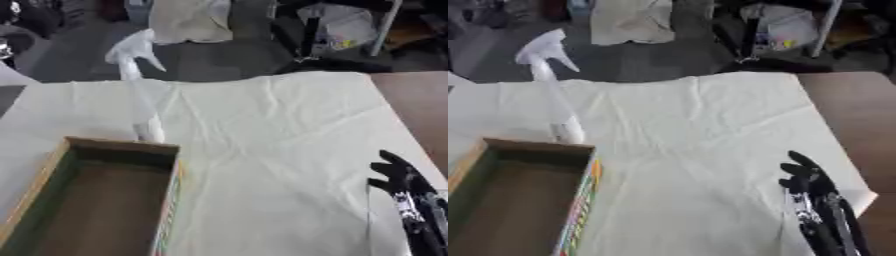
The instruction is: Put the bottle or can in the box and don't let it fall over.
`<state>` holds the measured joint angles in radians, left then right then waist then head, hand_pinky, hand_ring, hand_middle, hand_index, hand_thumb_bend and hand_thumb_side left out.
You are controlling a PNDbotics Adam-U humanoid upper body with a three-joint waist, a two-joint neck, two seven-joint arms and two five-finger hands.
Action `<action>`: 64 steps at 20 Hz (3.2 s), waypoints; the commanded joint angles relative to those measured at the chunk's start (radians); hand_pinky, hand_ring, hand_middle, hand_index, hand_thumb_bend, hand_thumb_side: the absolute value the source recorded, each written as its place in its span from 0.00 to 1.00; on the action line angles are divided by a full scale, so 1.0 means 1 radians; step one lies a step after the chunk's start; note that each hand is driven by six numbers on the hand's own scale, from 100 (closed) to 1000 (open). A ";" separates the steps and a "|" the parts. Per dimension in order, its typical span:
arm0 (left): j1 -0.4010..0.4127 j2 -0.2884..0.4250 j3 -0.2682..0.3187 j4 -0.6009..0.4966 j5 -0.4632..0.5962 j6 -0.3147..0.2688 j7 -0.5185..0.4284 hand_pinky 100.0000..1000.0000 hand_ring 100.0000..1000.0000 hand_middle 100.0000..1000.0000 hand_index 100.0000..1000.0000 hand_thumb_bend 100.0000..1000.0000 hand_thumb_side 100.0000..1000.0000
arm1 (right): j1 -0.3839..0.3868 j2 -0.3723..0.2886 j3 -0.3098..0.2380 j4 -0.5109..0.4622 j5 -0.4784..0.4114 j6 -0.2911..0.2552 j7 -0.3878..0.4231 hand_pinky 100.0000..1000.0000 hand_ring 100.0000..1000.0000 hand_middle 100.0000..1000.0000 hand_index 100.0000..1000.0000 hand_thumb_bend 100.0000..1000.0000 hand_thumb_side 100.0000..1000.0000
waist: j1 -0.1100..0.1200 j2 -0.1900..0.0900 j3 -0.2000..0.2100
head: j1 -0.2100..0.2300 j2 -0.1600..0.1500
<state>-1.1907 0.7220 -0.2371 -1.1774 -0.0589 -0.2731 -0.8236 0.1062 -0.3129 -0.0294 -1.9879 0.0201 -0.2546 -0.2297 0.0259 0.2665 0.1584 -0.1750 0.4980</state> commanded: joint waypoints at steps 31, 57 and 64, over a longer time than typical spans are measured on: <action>-0.055 -0.032 0.013 0.008 0.017 0.162 0.147 1.00 0.87 0.80 0.84 0.00 0.67 | -0.056 -0.013 0.017 -0.012 -0.010 0.015 0.021 0.75 0.85 0.90 0.73 0.00 0.75 | 0.016 0.040 -0.057 | 0.089 -0.036; -0.070 -0.061 0.026 0.023 -0.012 0.183 0.233 1.00 0.86 0.79 0.82 0.00 0.65 | -0.093 0.001 0.024 -0.012 -0.023 0.051 0.036 0.75 0.84 0.89 0.72 0.00 0.78 | 0.029 0.071 -0.083 | 0.110 -0.056; -0.070 -0.072 0.026 0.036 -0.039 0.174 0.251 1.00 0.86 0.79 0.82 0.00 0.66 | -0.097 0.009 0.024 -0.012 -0.019 0.054 0.034 0.75 0.84 0.89 0.72 0.00 0.78 | 0.029 0.080 -0.089 | 0.116 -0.060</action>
<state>-1.2355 0.6333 -0.2237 -1.1360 -0.0918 -0.0972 -0.5792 0.0129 -0.3022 -0.0049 -1.9879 0.0032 -0.2015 -0.1945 0.0575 0.3629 0.0693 -0.0629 0.4528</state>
